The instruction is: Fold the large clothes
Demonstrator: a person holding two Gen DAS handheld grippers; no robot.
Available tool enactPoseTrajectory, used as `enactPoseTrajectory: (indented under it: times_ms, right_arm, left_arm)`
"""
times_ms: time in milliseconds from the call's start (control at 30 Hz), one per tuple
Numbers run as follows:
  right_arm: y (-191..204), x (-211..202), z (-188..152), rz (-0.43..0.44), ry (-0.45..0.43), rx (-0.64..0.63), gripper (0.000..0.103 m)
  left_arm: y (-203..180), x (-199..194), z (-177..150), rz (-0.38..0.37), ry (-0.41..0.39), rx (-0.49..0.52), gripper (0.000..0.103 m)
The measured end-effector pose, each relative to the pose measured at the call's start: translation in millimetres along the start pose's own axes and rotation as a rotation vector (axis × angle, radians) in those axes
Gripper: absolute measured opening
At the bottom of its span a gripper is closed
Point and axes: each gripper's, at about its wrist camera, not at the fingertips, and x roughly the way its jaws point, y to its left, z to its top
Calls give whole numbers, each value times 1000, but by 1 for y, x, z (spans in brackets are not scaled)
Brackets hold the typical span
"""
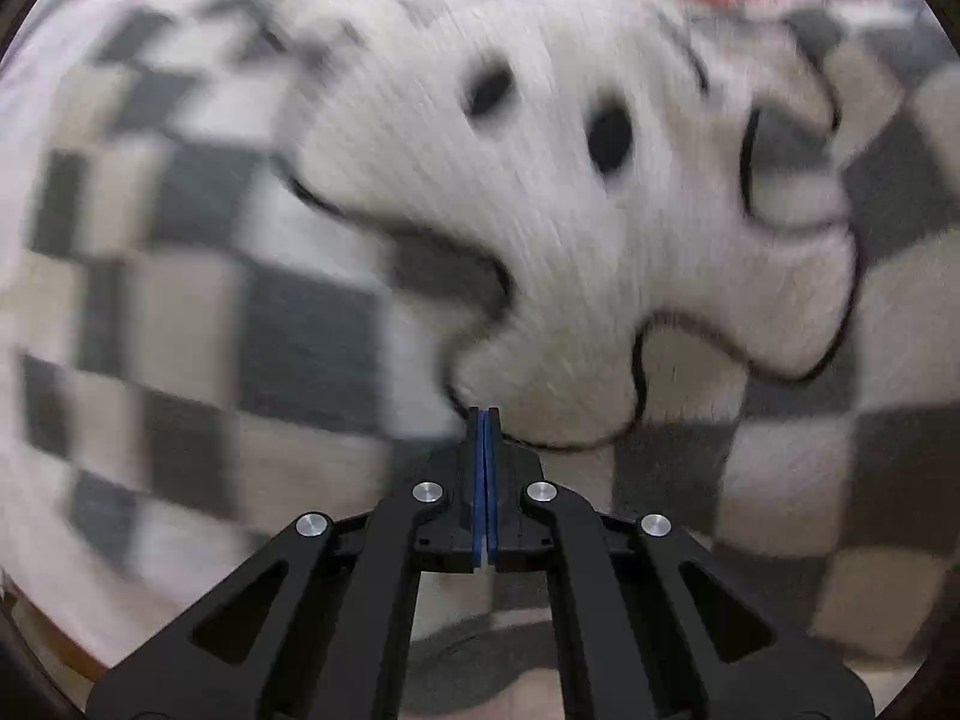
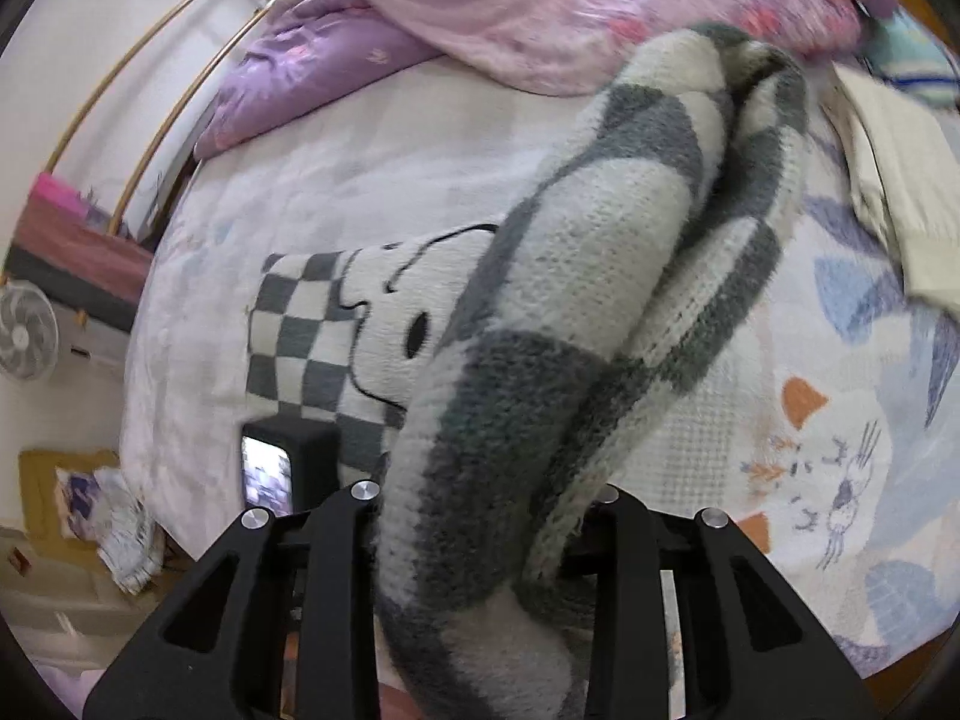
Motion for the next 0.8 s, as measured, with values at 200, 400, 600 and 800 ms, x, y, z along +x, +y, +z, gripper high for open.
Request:
enactPoseTrajectory:
  times_ms: [200, 400, 600, 800]
  right_arm:
    - [65, 8, 16, -14, 32, -30, 29]
    - [123, 44, 30, -8, 70, -13, 29]
    - [187, 96, 37, 12, 165, -63, 29]
    - [234, 166, 40, 14, 263, -73, 29]
  left_arm:
    - [53, -106, 22, -34, -60, -7, 1]
    - [85, -135, 50, 42, -66, 20, 1]
    - [132, -128, 88, 18, -69, -50, 1]
    - [181, -123, 85, 18, -36, -109, 1]
